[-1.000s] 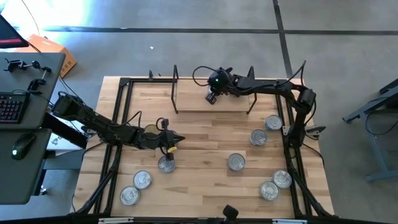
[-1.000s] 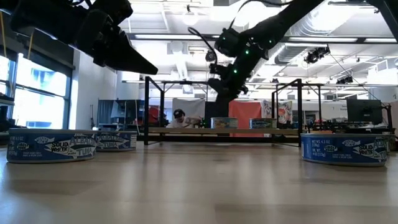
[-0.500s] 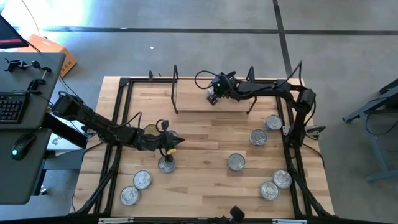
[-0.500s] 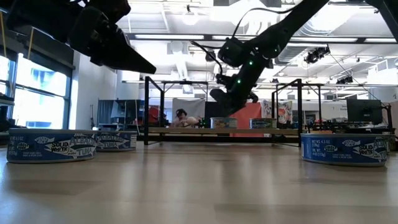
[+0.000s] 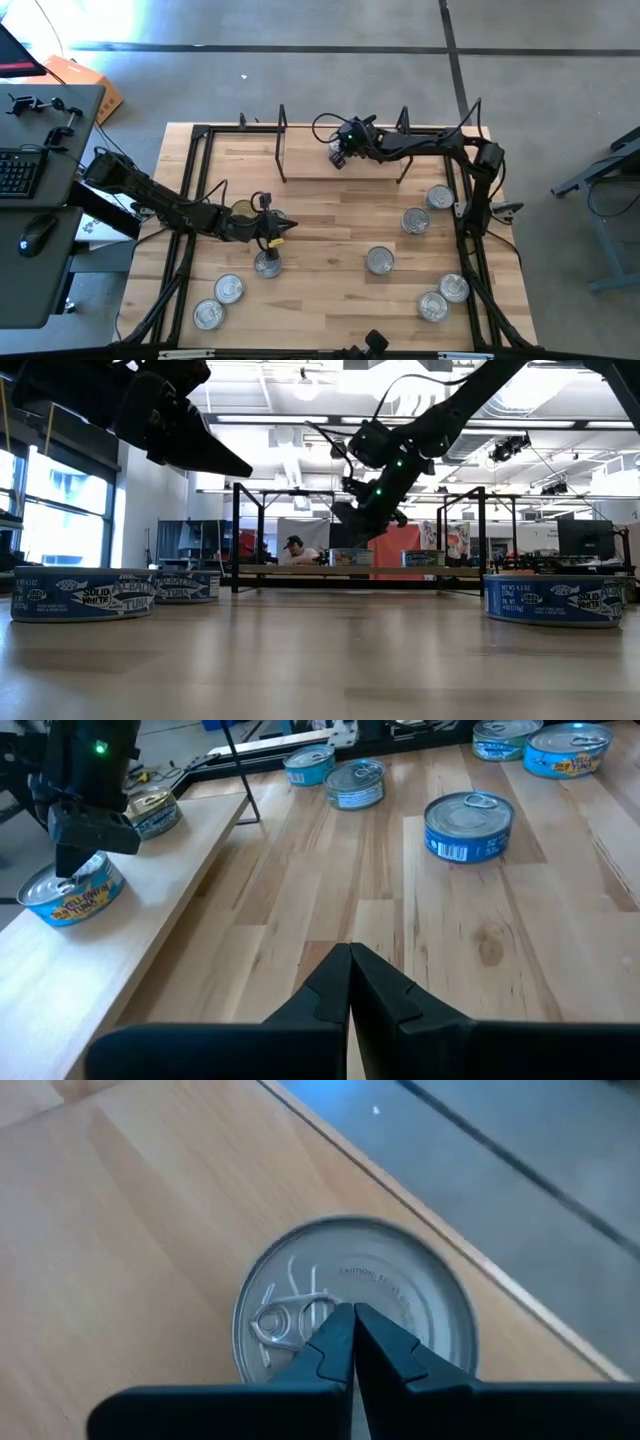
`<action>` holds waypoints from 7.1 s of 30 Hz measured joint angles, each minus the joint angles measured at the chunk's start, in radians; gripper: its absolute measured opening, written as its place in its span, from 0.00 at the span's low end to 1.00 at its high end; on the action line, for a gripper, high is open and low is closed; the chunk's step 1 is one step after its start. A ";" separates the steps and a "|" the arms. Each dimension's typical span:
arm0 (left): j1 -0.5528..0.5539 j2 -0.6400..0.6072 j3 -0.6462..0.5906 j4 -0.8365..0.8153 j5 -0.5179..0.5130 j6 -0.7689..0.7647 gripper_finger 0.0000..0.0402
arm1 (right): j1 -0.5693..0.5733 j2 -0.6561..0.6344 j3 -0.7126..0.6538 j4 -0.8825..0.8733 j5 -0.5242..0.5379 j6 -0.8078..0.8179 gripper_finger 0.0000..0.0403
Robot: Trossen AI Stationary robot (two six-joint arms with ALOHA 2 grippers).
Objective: Stack canned seafood by type on shelf
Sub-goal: Put the yellow-blue tuna can on the shelf, then put the blue tuna can on the shelf
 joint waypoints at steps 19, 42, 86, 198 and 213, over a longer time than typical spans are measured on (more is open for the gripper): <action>-0.243 -0.230 0.047 -0.480 -0.033 -0.162 0.00 | 0.642 -0.075 -0.247 0.576 -0.009 -0.092 0.01; -0.087 0.085 0.048 -0.488 0.059 -0.101 0.40 | 0.805 -0.074 -0.308 0.602 0.139 0.014 0.01; 0.092 0.202 0.237 -0.315 0.216 0.077 0.04 | 0.654 0.182 -0.306 0.814 0.100 -0.507 0.29; 0.715 0.396 0.461 -0.378 0.245 0.619 0.49 | 0.865 -0.229 -0.428 0.132 0.594 0.379 0.70; 0.748 0.396 0.458 -0.336 0.236 0.592 0.45 | 0.864 -0.229 -0.428 0.137 0.591 0.379 0.70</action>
